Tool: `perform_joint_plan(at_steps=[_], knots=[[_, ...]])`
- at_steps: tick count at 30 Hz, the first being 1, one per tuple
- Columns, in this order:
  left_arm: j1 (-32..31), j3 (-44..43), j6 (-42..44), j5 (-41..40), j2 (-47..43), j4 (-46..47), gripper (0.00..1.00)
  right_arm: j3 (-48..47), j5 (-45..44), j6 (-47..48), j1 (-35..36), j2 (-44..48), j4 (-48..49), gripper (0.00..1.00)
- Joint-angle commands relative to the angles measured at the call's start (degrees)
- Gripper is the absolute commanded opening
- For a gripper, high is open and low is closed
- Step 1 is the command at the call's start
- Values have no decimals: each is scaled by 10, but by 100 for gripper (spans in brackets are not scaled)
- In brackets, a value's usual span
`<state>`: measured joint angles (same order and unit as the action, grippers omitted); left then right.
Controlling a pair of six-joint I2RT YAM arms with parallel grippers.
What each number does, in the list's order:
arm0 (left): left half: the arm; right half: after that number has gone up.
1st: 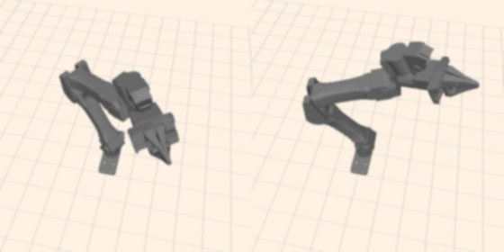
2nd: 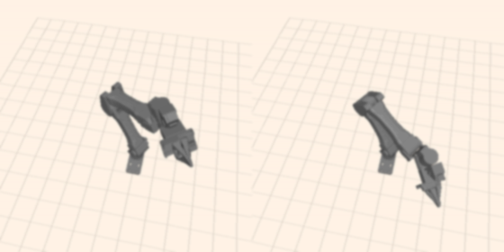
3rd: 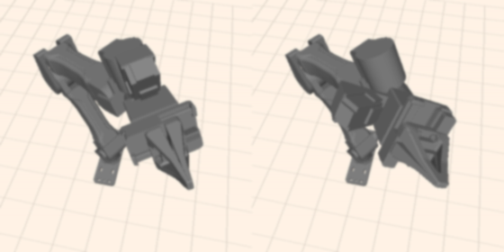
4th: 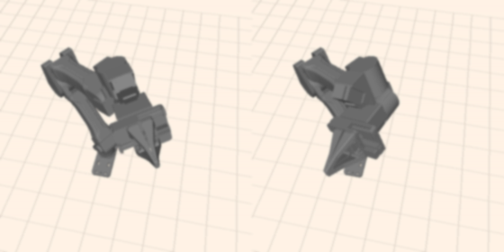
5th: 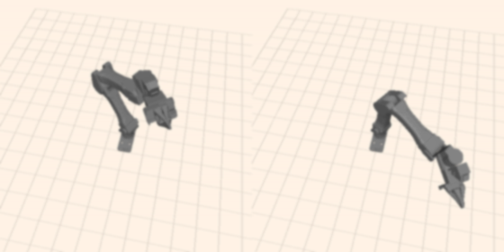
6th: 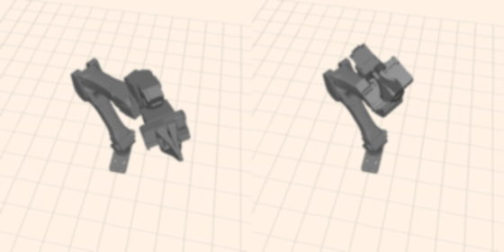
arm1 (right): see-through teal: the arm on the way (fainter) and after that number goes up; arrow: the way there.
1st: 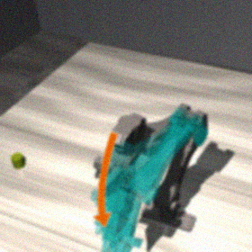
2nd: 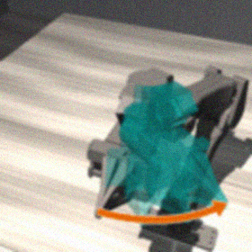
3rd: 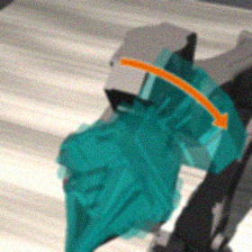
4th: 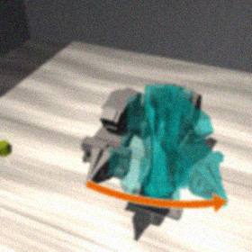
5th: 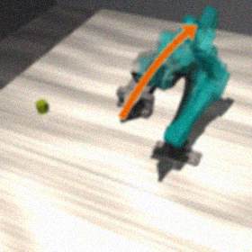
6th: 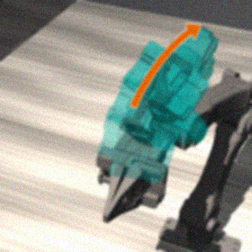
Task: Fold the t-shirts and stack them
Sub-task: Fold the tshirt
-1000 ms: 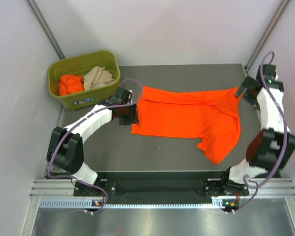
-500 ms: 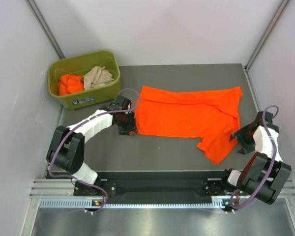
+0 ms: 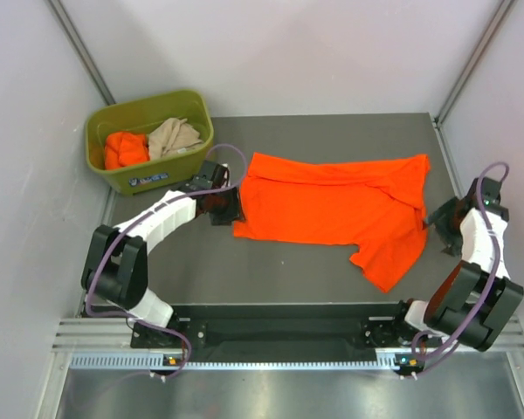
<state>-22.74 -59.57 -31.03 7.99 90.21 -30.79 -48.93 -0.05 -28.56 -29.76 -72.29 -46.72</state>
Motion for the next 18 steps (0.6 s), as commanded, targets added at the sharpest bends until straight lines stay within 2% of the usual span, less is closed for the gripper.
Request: perform_joint_plan(at_steps=[1, 2, 7, 9, 11, 14, 18], knots=[[1, -38, 19, 23, -42, 93, 53, -102, -2, 45, 22, -20, 55, 75], [1, -45, 16, 39, -37, 113, 53, -119, 13, 47, 38, -48, 65, 79], [1, -118, -12, 84, 30, 125, 53, -269, 72, 75, 76, -174, 109, 82], [1, -141, -22, 95, 53, 130, 52, -313, 95, 85, 85, -239, 117, 79], [1, -150, -28, 93, 63, 136, 52, -370, 89, 76, 95, -294, 117, 70], [1, -173, -31, 94, 83, 132, 51, -428, 57, 56, 108, -351, 109, 63], [1, -181, -22, 82, 94, 115, 51, -470, 27, 35, 109, -398, 126, 64]])
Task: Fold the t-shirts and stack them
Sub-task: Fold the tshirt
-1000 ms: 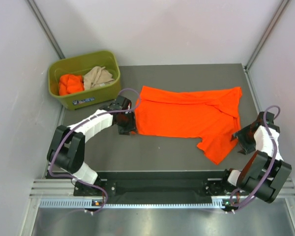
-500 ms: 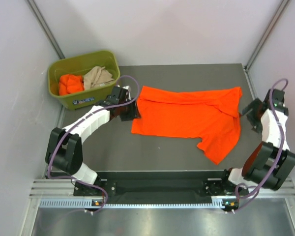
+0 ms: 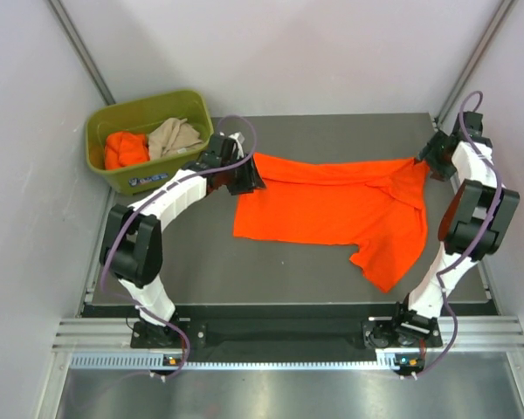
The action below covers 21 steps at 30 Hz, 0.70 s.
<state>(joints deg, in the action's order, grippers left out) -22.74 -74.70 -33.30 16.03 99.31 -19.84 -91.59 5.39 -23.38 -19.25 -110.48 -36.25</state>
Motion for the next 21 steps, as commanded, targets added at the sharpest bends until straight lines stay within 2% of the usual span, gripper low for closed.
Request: perform_joint_plan(at_steps=[1, 4, 5, 7, 10, 13, 14, 19, 20, 21], knots=[[2, -31, 3, -5, 5, -6, 52, -49, -30, -11, 4, -23, 37, 64], [1, -32, 7, 0, 12, -13, 51, -99, -17, 17, 3, -62, 54, 61], [1, -33, 6, 1, 13, -18, 51, -114, -6, 22, 4, -88, 44, 52], [1, -36, 8, 7, 16, -23, 51, -138, 12, 25, 7, -103, 21, 45], [2, -37, 17, 24, 23, -17, 51, -115, 21, 26, 23, -89, 0, 44], [6, -53, 33, 39, 41, -20, 51, -50, 3, 30, 38, -24, -7, 49], [8, -65, 37, 47, 47, -23, 51, -36, 7, 29, 38, 2, -14, 54], [22, -77, 46, 70, 66, -38, 51, 29, -29, 68, 28, 43, -101, 66], [23, -72, 48, 71, 63, -39, 51, 43, -37, 76, 25, 58, -97, 74], [25, -70, 49, 72, 63, -39, 51, 54, -42, 85, 19, 63, -94, 76]])
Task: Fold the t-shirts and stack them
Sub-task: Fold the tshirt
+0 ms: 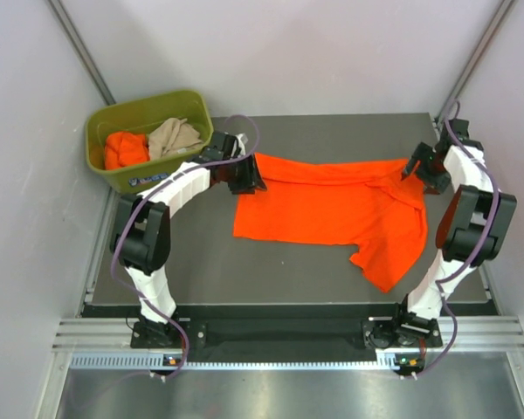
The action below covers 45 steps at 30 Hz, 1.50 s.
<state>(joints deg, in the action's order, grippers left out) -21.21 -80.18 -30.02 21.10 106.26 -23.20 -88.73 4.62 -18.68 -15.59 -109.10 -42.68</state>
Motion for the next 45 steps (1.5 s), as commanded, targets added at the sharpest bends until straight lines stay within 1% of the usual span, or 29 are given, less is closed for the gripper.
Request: perform_joint_plan(at_steps=[1, 2, 5, 9, 13, 14, 17, 24, 27, 28, 31, 32, 34, 35, 39, 41, 44, 45], knots=[[14, -15, 16, 24, -7, -8, 51, 38, -31, 54, -24, 52, -24, 78], [18, -12, 14, 26, -4, -8, 51, 42, -18, 63, -28, 51, -15, 79], [26, -8, -1, 39, -1, -10, 50, 40, 4, 76, -28, 34, -7, 75], [26, -9, -2, 43, -3, -11, 50, 35, 21, 87, -28, 11, 15, 73], [26, -14, 3, 38, -8, -26, 50, 44, 51, 83, -17, -3, 18, 64], [26, -11, 5, 34, -12, -26, 50, 53, 51, 84, -13, 3, 24, 62], [28, -13, 5, 31, -12, -27, 50, 73, 50, 82, -5, 3, 35, 61], [32, -35, -1, 35, -1, -30, 50, 63, 29, 93, -4, -10, 34, 58], [32, -39, 0, 37, 2, -30, 50, 60, 31, 95, -3, -16, 41, 53], [32, -41, -1, 35, 3, -33, 50, 58, 35, 94, -3, -25, 42, 51], [32, -47, 0, 35, 4, -39, 50, 51, 43, 92, -1, -40, 36, 36], [33, -49, 0, 33, 2, -39, 50, 48, 42, 91, 0, -40, 32, 19], [35, -51, 0, 31, 0, -40, 50, 53, 19, 94, 6, -20, 15, 4], [37, -52, -4, 28, -2, -38, 50, 58, 10, 94, 8, -9, 9, 0], [48, -49, -21, 35, -2, -17, 50, 105, -33, 93, 10, 63, -10, 0], [51, -50, -34, 40, 3, -6, 50, 123, -43, 98, 11, 97, -7, 0], [57, -60, -48, 47, 8, -2, 50, 168, -83, 105, 10, 132, 15, 0], [59, -62, -50, 46, 9, 0, 50, 197, -94, 106, 10, 140, 23, 0]])
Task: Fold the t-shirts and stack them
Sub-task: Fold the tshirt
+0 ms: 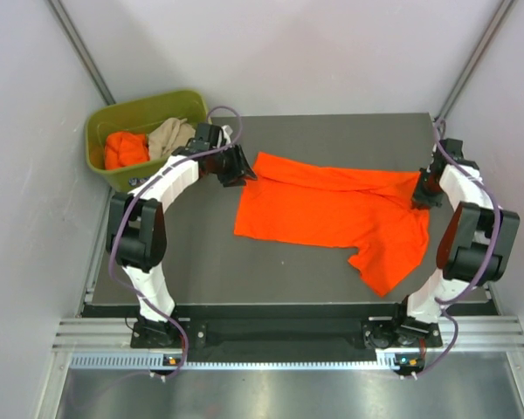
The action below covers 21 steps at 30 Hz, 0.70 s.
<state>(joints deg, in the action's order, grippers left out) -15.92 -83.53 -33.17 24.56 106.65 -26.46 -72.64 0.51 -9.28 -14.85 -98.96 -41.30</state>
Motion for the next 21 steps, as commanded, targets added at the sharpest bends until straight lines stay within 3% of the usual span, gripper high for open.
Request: perform_joint_plan(at_steps=[1, 3, 7, 11, 14, 18, 21], knots=[[7, -33, -19, 9, 7, 32, 50, 48, -70, 15, 2, 44, 16, 13], [10, -38, -21, 5, 10, 26, 50, 58, -75, 17, 1, 39, 23, 27], [12, -55, -23, -7, 28, 24, 51, 31, -60, 0, 0, 35, 25, 41], [8, -74, -5, -14, 58, 62, 53, -46, -42, -24, -10, 12, 51, 76], [-2, -106, 25, -61, 96, 76, 56, -115, -32, -36, -22, -61, 40, 81], [-19, -182, 64, -123, 152, 56, 57, -245, -40, -31, -32, -150, 16, 81], [-29, -212, 90, -164, 175, 74, 58, -285, -29, -21, -39, -192, 17, 81]])
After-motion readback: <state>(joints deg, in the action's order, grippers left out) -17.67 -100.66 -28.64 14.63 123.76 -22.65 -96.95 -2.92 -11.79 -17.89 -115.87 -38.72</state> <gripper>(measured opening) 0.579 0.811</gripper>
